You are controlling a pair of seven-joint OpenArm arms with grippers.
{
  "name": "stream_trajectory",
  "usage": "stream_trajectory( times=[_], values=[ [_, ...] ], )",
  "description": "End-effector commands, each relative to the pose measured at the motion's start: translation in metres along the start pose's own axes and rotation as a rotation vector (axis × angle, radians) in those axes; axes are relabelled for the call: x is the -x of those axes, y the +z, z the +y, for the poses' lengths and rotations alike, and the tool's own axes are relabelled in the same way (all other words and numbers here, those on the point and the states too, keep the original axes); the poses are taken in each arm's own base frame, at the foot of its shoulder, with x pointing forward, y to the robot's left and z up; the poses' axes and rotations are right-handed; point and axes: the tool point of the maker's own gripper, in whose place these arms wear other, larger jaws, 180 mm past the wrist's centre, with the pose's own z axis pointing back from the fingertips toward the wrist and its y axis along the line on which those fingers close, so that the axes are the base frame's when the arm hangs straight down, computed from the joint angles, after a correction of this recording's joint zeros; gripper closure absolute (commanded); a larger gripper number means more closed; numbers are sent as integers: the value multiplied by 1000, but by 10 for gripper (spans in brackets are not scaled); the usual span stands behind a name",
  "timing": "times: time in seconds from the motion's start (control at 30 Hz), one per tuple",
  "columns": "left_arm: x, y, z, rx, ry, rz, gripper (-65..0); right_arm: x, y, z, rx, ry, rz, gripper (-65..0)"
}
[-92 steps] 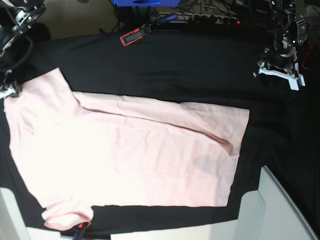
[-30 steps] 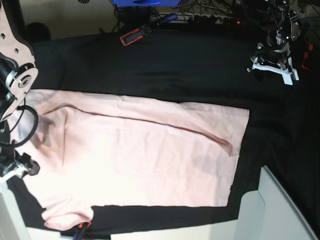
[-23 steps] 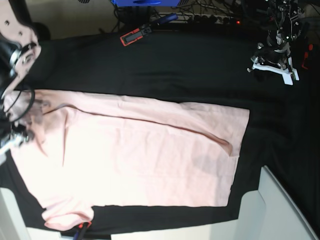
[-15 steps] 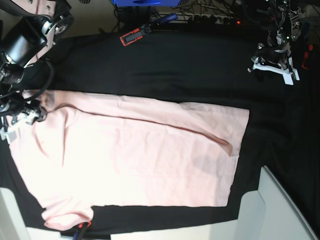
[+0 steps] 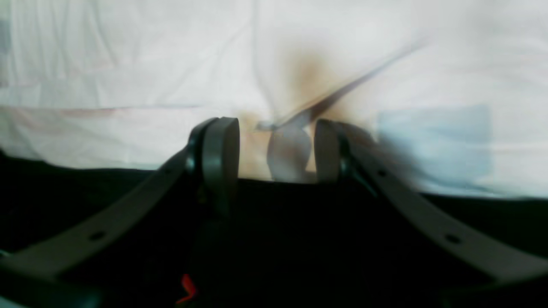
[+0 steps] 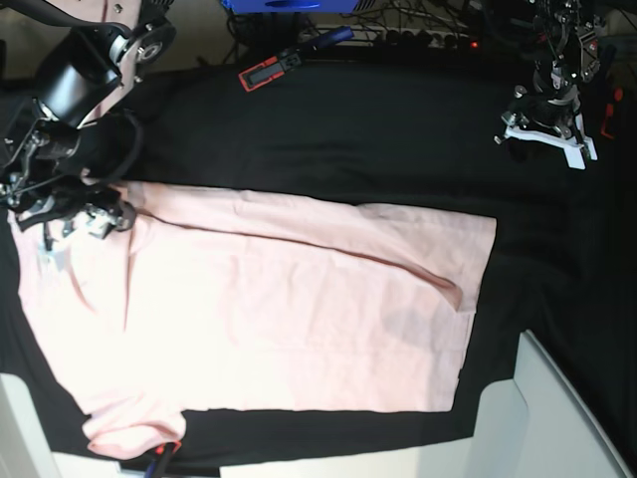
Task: Fold the T-shirt properly
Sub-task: 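Lower the right gripper onto the folded fabric near the sleeve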
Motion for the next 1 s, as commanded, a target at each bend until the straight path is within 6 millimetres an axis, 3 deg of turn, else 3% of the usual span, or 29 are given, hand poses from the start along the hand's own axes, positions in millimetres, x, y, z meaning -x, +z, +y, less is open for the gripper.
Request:
stream_trajectory(
  times=[0.0, 0.37, 0.67, 0.73, 0.83, 0.97],
  values=[
    [-12, 2, 1, 7, -12, -32, -223, -20, 5, 2, -8, 12, -52, -277],
    [-15, 2, 3, 6, -19, -34, -223, -22, -7, 7, -47, -9, -55, -276],
    [-14, 2, 4, 4, -19, -32, -223, -39, -8, 15, -65, -2, -95, -261],
    [-14, 2, 4, 4, -19, -32, -223, -41, -7, 16, -66, -1, -101, -192],
    [-14, 2, 4, 4, -19, -32, -223, -43, -7, 18, -67, 9, -96, 0],
    [-13, 2, 3, 4, -18, -31, -223, -50, -8, 26, -66, 66, -85, 0]
  ],
)
